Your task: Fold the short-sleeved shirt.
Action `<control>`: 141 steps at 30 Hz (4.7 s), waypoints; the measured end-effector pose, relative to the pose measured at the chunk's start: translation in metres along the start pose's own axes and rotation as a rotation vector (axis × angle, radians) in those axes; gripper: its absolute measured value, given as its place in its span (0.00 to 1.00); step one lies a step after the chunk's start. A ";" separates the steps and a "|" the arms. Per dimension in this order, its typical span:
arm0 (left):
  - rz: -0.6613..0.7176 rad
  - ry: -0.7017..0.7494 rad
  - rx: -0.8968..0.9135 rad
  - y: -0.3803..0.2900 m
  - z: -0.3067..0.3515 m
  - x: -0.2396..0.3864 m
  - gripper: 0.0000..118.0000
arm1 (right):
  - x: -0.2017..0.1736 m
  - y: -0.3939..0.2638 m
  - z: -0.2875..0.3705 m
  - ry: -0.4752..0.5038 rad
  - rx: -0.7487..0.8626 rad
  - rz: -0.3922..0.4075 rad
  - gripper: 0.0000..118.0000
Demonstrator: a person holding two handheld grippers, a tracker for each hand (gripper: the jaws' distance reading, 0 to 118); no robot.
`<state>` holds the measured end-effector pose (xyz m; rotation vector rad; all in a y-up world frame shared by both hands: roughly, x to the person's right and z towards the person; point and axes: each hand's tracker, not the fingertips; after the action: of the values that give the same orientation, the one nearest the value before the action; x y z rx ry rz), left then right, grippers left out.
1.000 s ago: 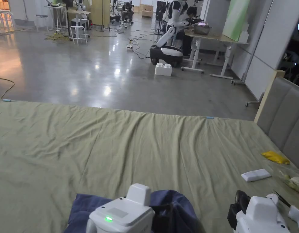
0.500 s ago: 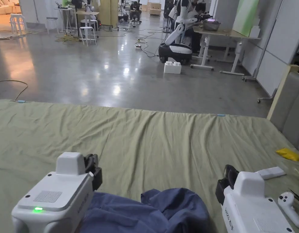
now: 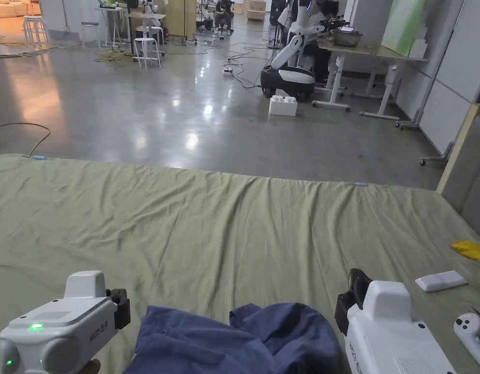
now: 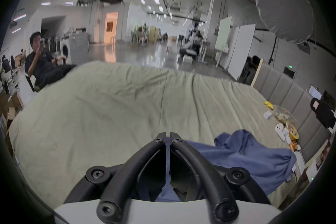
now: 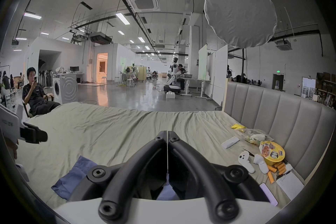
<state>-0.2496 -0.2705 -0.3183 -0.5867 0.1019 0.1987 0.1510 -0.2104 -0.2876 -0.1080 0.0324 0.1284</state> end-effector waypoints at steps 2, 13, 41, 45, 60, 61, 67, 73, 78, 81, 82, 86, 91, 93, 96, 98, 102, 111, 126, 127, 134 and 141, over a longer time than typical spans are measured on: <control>0.004 -0.018 -0.087 -0.001 -0.023 -0.001 0.03 | 0.003 -0.005 -0.003 -0.002 -0.015 0.003 0.01; -0.124 0.015 -0.419 0.007 -0.124 0.034 0.80 | 0.028 -0.040 -0.025 -0.061 -0.148 0.029 0.01; -0.203 -0.037 -0.239 -0.018 -0.130 0.021 0.04 | 0.036 -0.138 -0.242 0.192 -0.871 0.121 0.65; -0.184 -0.040 -0.203 -0.022 -0.112 0.018 0.04 | 0.024 -0.164 -0.259 0.209 -0.940 0.156 0.60; -0.176 -0.016 -0.134 0.002 -0.059 0.034 0.04 | 0.041 -0.100 -0.215 0.134 -0.658 0.185 0.02; -0.173 -0.011 -0.111 0.014 -0.040 0.039 0.04 | 0.047 -0.088 -0.212 0.122 -0.628 0.190 0.02; -0.156 0.004 -0.016 0.063 -0.025 0.022 0.04 | 0.078 -0.008 -0.191 0.068 -0.442 0.179 0.02; -0.144 0.036 0.112 0.121 0.003 0.001 0.04 | 0.101 0.068 -0.164 0.017 -0.286 0.142 0.02; -0.131 0.064 0.196 0.166 0.041 -0.006 0.04 | 0.114 0.121 -0.150 -0.015 -0.190 0.113 0.02; -0.128 0.065 0.234 0.191 0.057 -0.007 0.04 | 0.116 0.153 -0.146 -0.028 -0.126 0.114 0.02; -0.129 0.065 0.243 0.200 0.062 -0.006 0.04 | 0.116 0.164 -0.145 -0.030 -0.103 0.117 0.02; -0.138 0.073 0.285 0.234 0.073 -0.004 0.04 | 0.114 0.200 -0.142 -0.038 -0.051 0.079 0.02; -0.174 0.098 0.336 0.277 0.082 0.001 0.04 | 0.113 0.243 -0.155 -0.050 -0.001 0.085 0.02; -0.173 0.104 0.345 0.299 0.079 -0.001 0.04 | 0.110 0.260 -0.161 -0.056 0.019 0.093 0.02; -0.177 0.115 0.364 0.324 0.077 -0.002 0.04 | 0.104 0.282 -0.164 -0.073 0.057 0.108 0.02; -0.182 0.120 0.377 0.334 0.080 0.002 0.04 | 0.100 0.293 -0.169 -0.084 0.071 0.113 0.02; -0.196 0.127 0.394 0.333 0.082 0.013 0.04 | 0.093 0.305 -0.176 -0.095 0.091 0.110 0.02; -0.186 0.148 0.368 0.349 0.048 0.002 0.04 | 0.086 0.246 -0.194 -0.099 0.012 0.106 0.02; -0.118 0.094 0.258 0.151 0.034 -0.042 0.04 | 0.094 0.105 -0.123 -0.038 -0.086 0.208 0.02; -0.112 0.089 0.262 0.145 0.037 -0.046 0.04 | 0.095 0.101 -0.114 -0.039 -0.083 0.205 0.02; -0.111 0.069 0.272 0.084 0.097 -0.045 0.04 | 0.102 0.075 -0.036 -0.026 -0.092 0.165 0.02; -0.066 0.050 0.213 0.021 0.140 -0.059 0.04 | 0.100 0.036 0.041 -0.019 -0.168 0.140 0.02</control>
<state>-0.3059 -0.1842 -0.2054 -0.3823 0.1498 0.1071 0.2462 -0.1573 -0.2543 -0.2721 0.0100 0.2721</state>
